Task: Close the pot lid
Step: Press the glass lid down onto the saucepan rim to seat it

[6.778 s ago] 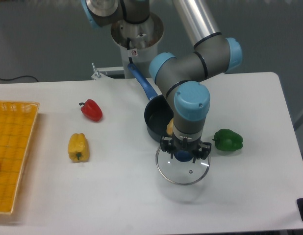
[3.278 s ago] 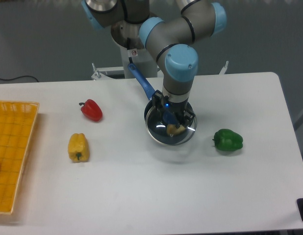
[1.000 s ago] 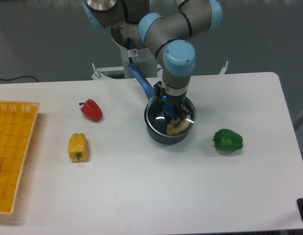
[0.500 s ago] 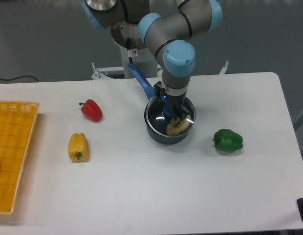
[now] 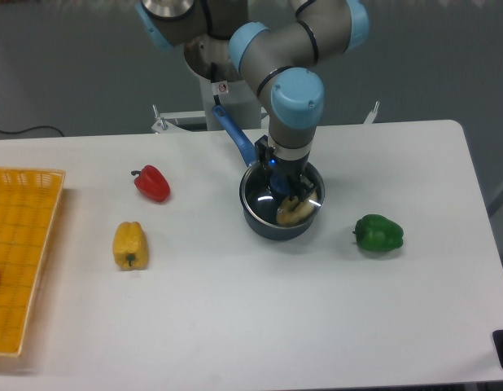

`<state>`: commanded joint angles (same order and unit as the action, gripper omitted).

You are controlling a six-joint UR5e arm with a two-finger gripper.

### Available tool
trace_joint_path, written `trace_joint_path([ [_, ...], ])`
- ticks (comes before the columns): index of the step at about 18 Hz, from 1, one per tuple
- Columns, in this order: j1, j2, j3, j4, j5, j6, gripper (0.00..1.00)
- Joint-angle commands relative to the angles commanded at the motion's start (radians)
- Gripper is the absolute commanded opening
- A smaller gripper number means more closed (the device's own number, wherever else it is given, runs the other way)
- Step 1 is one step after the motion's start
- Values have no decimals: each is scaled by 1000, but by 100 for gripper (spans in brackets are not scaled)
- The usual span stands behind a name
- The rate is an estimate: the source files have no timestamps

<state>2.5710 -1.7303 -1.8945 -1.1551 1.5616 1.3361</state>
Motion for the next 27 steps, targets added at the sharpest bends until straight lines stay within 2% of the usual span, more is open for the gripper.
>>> trace_joint_path([
  [3, 0, 0, -2, 0, 3, 0, 72],
  [8, -2, -2, 0, 0, 26, 2, 84],
  [22, -12, -8, 2, -9, 28, -6, 88],
  [23, -12, -5, 3, -23, 26, -6, 91],
  [25, -12, 2, 24, -90, 20, -11, 99],
  [27, -15, 3, 54, -159, 18, -31, 99],
])
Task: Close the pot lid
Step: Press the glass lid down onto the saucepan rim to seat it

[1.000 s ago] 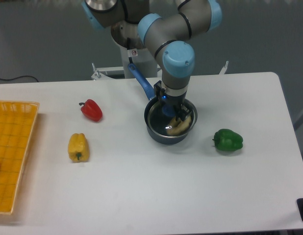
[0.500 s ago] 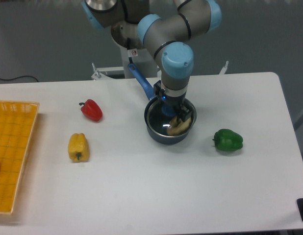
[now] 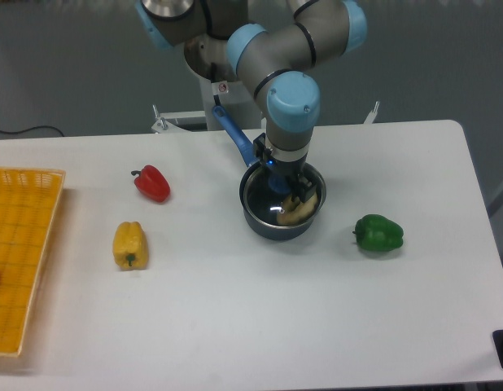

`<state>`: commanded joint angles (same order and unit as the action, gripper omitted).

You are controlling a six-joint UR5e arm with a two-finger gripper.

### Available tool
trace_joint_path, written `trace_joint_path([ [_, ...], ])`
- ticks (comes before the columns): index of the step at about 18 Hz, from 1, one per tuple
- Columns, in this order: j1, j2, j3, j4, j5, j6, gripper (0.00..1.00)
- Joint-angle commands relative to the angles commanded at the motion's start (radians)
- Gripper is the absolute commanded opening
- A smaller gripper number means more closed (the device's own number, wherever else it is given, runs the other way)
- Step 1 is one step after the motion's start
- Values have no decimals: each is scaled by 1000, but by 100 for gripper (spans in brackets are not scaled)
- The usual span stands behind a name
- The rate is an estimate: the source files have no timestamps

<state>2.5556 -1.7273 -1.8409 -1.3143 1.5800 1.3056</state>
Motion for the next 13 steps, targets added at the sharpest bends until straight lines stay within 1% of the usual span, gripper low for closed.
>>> trace_joint_path([
  [2, -15, -2, 18, -20, 0, -17, 100],
  [5, -15, -2, 25, -20, -2, -45, 100],
  [6, -15, -2, 37, -20, -3, -52, 100],
  [9, -8, 0, 100, -29, -23, -65, 100],
  [13, -5, -2, 109, -37, -31, -68, 100],
])
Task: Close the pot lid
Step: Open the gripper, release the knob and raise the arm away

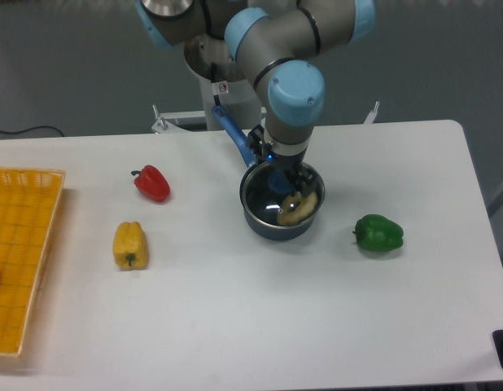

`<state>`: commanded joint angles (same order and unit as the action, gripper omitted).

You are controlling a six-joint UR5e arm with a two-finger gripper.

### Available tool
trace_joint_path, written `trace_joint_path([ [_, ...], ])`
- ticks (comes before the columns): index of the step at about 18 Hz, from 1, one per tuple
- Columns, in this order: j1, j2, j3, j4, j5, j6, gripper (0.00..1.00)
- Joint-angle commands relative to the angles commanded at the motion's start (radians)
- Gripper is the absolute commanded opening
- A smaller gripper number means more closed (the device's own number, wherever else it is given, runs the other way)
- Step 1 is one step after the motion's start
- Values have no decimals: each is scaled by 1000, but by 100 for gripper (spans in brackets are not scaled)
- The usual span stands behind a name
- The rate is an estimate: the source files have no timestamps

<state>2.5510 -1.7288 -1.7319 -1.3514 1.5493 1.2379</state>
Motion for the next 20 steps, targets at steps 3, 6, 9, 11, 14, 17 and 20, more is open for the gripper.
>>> trace_joint_path([
  [3, 12, 5, 30, 2, -12, -2, 100],
  [6, 61, 11, 93, 12, -28, 27, 100],
  [9, 133, 12, 138, 17, -29, 180, 100],
  [11, 188, 18, 149, 17, -46, 266, 100],
  [14, 277, 18, 158, 15, -64, 492, 100],
  [17, 339, 18, 160, 20, -60, 630, 100],
  [20, 388, 14, 158, 41, -64, 745, 100],
])
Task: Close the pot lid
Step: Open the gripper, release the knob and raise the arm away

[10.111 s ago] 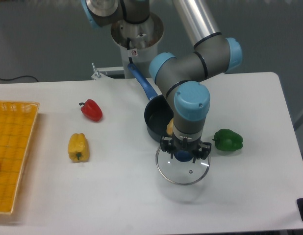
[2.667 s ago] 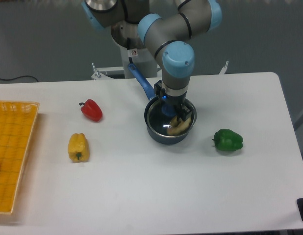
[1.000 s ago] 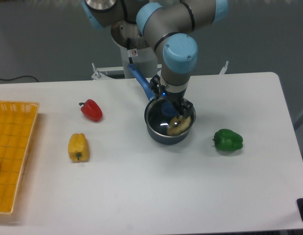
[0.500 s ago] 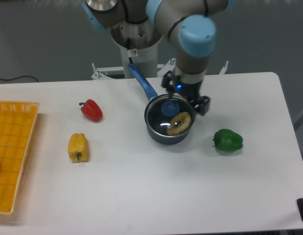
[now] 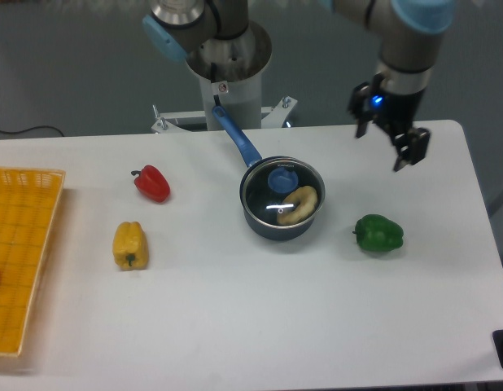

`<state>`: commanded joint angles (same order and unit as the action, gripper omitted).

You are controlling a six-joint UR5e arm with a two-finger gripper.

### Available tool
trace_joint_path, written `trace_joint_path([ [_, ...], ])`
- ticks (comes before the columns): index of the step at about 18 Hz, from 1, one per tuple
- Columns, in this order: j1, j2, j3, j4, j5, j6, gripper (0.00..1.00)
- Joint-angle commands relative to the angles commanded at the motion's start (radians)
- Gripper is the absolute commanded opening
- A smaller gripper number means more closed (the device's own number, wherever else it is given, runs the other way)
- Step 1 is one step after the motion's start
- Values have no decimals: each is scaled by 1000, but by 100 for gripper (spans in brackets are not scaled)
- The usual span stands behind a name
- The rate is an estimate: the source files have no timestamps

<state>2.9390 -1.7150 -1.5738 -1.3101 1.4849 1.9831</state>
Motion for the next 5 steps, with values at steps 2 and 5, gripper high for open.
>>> trace_joint_path([
  [2, 32, -8, -3, 6, -2, 38, 100],
  [5, 60, -8, -9, 5, -2, 89, 100],
])
